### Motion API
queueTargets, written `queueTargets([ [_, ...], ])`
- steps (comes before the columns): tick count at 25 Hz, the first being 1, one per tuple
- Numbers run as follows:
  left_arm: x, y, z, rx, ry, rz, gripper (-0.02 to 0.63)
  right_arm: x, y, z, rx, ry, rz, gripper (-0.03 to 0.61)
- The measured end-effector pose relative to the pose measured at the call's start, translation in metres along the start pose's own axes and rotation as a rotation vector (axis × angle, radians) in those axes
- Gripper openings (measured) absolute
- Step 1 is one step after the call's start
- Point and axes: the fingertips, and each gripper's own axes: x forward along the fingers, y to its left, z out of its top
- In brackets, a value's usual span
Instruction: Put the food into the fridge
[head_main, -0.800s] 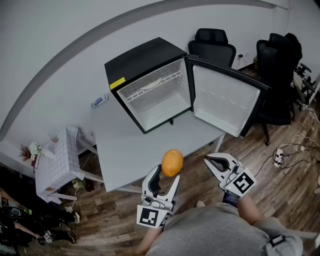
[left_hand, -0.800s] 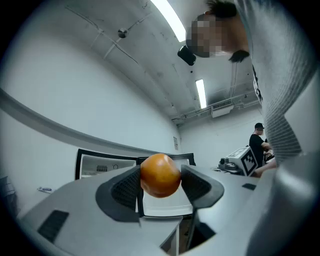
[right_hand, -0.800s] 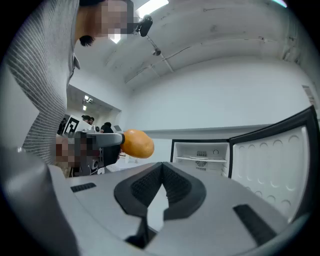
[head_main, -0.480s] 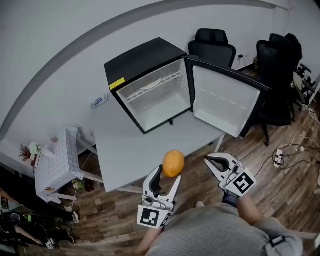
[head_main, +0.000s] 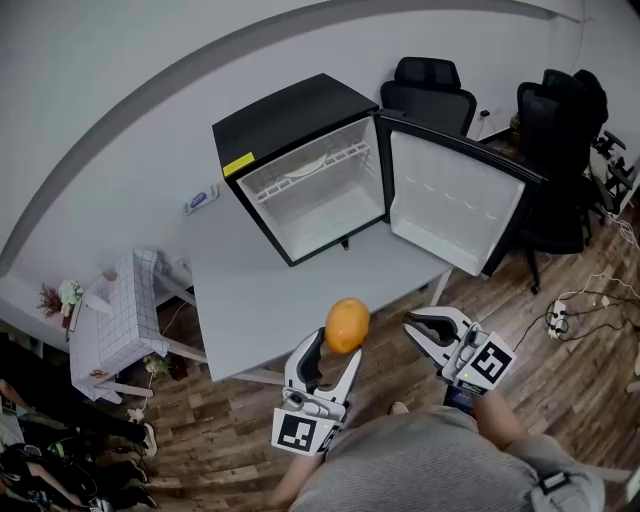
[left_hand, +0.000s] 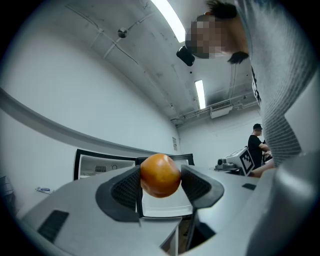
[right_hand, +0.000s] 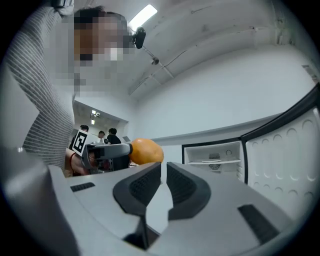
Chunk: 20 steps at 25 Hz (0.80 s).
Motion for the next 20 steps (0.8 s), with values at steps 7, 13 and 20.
queueTargets([
  [7,-0.003,0.002,-0.001,-0.114,-0.021,-0.050,0.255,0.015,0.026,-0.007,0.010,0.023,0.125,0.162],
  [13,-0.004,0.000,0.005,-0.296,-0.075,-0.210,0.255,0.022,0.040,0.008,0.058,-0.015,0.248,0.254],
  [20,-0.007,-0.006,0.011,-0.468,-0.078,-0.401,0.255,0.025,0.048,0.020,-0.011,-0.010,0.312,0.275],
])
